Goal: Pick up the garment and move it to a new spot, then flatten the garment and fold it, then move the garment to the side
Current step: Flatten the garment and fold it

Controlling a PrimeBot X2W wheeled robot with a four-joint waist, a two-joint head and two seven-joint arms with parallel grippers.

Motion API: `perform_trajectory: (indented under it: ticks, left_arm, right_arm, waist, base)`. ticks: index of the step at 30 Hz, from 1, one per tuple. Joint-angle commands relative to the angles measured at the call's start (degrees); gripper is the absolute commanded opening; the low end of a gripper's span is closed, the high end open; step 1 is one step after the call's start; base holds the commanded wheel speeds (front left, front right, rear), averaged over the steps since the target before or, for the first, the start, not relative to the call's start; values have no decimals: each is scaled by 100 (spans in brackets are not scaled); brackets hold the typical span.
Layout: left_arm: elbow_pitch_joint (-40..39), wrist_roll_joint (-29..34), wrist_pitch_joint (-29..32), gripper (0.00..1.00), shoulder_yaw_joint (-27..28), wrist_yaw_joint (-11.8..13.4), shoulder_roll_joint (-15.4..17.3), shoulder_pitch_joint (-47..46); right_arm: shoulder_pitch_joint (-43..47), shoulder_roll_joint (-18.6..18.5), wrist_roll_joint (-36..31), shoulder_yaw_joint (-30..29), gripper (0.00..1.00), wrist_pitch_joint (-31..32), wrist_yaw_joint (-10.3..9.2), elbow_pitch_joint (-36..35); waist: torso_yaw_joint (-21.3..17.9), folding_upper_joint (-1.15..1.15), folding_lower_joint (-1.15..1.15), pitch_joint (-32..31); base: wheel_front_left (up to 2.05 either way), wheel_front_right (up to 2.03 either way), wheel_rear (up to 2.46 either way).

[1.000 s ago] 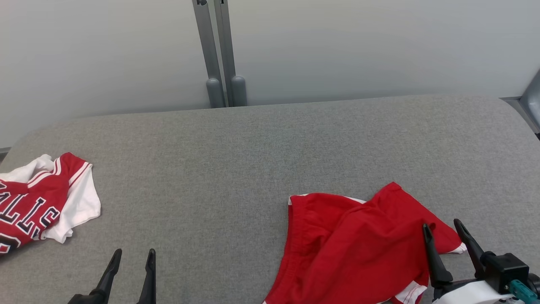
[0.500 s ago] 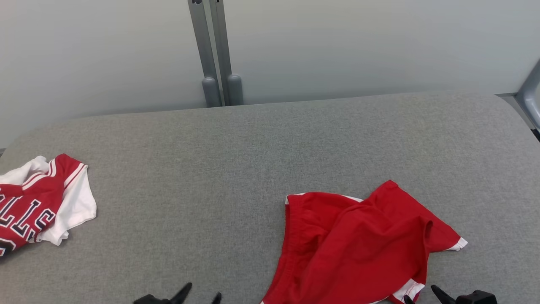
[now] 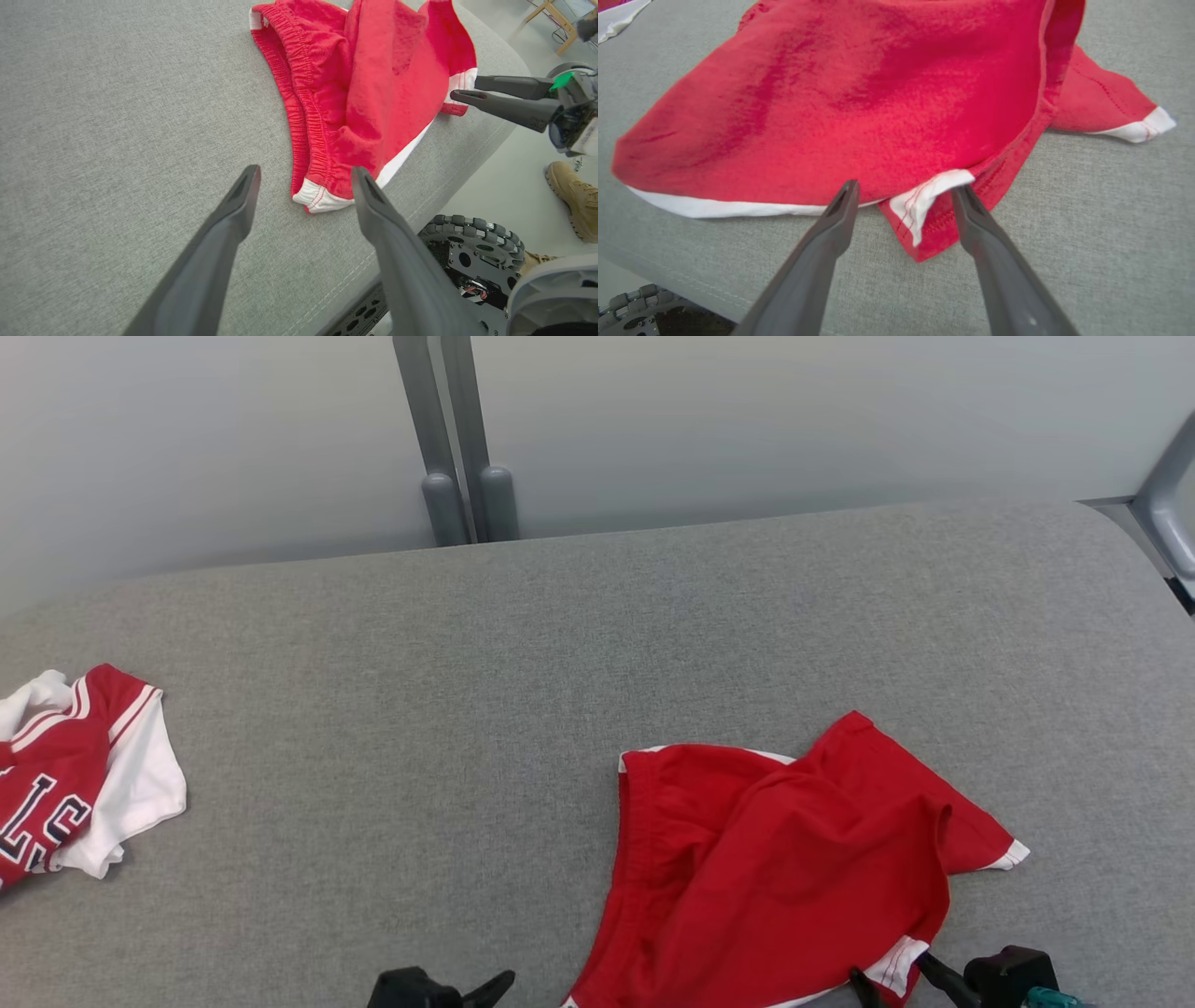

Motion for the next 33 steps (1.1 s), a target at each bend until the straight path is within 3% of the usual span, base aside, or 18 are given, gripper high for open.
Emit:
perform_trajectory:
  ticks: [1,15,18,20,26,31,33]
  left_arm:
    - [40,-65,-2,100,-76,-3,20,-160]
    - [1065,-388,-33,100,-1011,-3,158,-1025]
    - [1259,-421,-39,80,-1164,-3,160,-1163]
    - [1370,-436,-127,76,-1248,-3,171,-1252]
    - [1559,-539,-268,49,-1463,-3,188,-1391]
    - [1686,-576,-349,40,-1596,-3,180,-1486]
    - [1748,-617,-363,23,-1666,-3,162,-1514]
  right_arm:
    - [-89,10,23,28,100,-36,0,28]
    - [-439,52,60,241,100,-249,0,297]
    - [-451,55,65,254,100,-286,0,337]
    - [-468,44,69,257,100,-314,0,358]
    - [-496,16,71,254,100,-348,0,393]
    - [-514,27,69,236,100,-374,0,414]
    - [-522,35,99,273,100,-352,0,429]
  waist:
    - [-23,0,0,51]
    - [-240,0,0,269]
    - [-276,0,0,289]
    - [-297,0,0,299]
    - [-337,0,0,307]
    - [-342,0,0,319]
    - [-340,0,0,313]
  base:
    - [0,0,0]
    - [0,0,0]
    - [0,0,0]
    - [0,0,0]
    - [0,0,0]
    - [0,0,0]
    - [0,0,0]
